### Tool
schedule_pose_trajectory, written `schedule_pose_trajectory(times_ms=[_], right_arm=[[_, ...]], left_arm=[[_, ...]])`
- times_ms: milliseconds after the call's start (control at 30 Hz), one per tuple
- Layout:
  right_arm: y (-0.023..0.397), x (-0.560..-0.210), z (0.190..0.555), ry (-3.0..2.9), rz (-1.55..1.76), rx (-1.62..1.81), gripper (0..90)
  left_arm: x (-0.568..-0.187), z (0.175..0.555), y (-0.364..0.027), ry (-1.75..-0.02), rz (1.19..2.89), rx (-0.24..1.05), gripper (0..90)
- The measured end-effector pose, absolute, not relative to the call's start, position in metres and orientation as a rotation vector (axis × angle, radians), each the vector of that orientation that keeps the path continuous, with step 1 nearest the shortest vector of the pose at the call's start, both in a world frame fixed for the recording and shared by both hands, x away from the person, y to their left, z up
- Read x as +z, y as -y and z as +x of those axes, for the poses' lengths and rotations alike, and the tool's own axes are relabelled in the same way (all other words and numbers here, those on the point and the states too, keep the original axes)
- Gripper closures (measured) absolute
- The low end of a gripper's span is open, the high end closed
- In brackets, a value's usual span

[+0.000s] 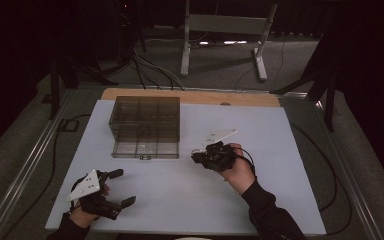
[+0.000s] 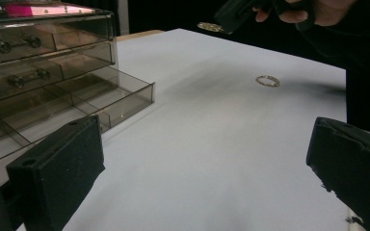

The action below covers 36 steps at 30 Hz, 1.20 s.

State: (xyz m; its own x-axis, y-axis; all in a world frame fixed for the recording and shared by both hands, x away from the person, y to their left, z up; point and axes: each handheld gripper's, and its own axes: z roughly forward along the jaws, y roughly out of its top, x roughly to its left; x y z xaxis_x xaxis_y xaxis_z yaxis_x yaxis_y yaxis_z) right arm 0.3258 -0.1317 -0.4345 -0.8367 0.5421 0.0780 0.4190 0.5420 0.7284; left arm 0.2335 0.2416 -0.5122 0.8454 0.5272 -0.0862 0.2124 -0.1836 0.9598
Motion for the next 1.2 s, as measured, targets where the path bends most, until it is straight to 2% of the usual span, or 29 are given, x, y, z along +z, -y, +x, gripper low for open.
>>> schedule_pose_trajectory(times_ms=[1200], right_arm=[[0.043,-0.428,0.358,-2.699,0.685,1.178,85.4]], left_arm=[[-0.512,0.233,-0.242,-0.572,1.757,0.308,0.6]])
